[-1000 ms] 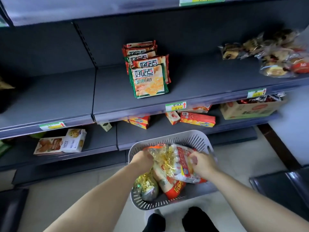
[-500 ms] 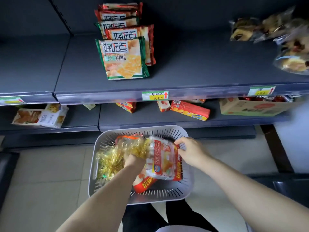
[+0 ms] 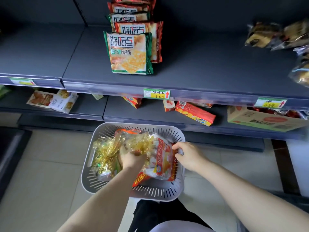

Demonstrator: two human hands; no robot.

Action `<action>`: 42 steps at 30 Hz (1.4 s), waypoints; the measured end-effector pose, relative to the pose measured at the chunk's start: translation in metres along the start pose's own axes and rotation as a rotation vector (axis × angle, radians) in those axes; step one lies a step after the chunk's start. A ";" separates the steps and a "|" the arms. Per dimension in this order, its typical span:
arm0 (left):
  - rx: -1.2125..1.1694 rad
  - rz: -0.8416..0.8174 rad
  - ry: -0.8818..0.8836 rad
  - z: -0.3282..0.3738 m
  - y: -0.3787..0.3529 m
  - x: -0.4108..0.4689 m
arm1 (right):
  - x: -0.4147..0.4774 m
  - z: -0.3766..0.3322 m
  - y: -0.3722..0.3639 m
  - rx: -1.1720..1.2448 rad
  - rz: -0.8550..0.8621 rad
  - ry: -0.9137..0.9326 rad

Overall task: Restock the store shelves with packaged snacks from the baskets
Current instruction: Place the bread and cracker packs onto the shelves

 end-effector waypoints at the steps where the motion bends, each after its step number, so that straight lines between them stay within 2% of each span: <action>1: 0.028 -0.003 -0.049 0.001 0.000 0.003 | -0.001 -0.003 0.000 0.001 -0.003 -0.002; 3: 0.060 -0.023 -0.123 0.012 0.001 0.000 | -0.003 -0.011 -0.001 0.003 0.003 -0.001; 5: -0.038 -0.023 -0.176 0.030 0.009 -0.008 | -0.007 -0.019 -0.004 -0.002 0.012 0.005; 11: -0.212 0.052 -0.290 0.064 0.087 -0.026 | -0.025 -0.037 -0.018 0.037 0.028 -0.039; 15: -0.248 -0.019 -0.328 0.082 0.137 -0.030 | -0.037 -0.064 -0.024 0.060 0.025 -0.048; 25: -0.379 -0.237 -0.399 0.135 0.202 -0.049 | -0.071 -0.112 -0.032 0.466 -0.178 0.024; 28: -0.416 -0.240 -0.432 0.149 0.212 -0.053 | -0.086 -0.117 -0.038 0.576 -0.257 0.051; 33: -0.501 -0.200 -0.382 0.152 0.221 -0.056 | -0.098 -0.115 -0.036 0.787 -0.188 0.053; 36: -0.523 -0.246 -0.370 0.155 0.219 -0.065 | -0.100 -0.109 -0.031 0.965 -0.145 0.022; 38: -0.542 -0.274 -0.426 0.160 0.218 -0.069 | -0.105 -0.111 -0.026 1.046 -0.136 0.023; 42: -0.518 -0.418 -0.486 0.159 0.206 -0.076 | -0.113 -0.114 -0.014 1.171 -0.128 0.015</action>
Point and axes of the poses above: each hand's wrist, its own x-axis towards the middle knuckle, its own y-axis out of the back of the hand, z = x × y, the point moved 10 cm from there along x, towards the middle knuckle, and after that the axes turned 15 degrees about -y, right-handed, at the moved point
